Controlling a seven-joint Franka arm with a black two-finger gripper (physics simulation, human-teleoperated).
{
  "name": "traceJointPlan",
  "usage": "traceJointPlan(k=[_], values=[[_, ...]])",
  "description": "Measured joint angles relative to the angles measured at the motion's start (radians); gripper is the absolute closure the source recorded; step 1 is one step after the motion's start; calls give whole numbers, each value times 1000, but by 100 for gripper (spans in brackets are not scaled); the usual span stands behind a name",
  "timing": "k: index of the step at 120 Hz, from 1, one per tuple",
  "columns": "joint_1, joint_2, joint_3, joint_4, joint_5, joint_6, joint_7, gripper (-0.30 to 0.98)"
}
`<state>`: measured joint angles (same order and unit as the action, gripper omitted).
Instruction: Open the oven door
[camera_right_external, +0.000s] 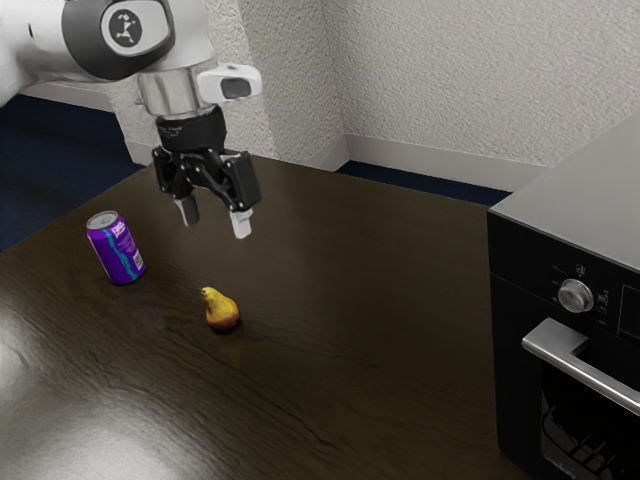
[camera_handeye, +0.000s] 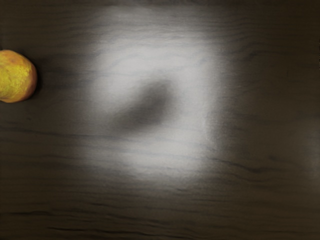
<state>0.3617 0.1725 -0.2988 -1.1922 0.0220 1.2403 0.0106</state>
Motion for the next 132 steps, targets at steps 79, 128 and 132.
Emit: traceJointPlan(k=[79,128,132], values=[[-132,-269,-747,-114,-110,395,947,0],[-175,-76,-764,-175,112,549,1312,0],[-175,-85,-762,-198,119,566,1331,0]])
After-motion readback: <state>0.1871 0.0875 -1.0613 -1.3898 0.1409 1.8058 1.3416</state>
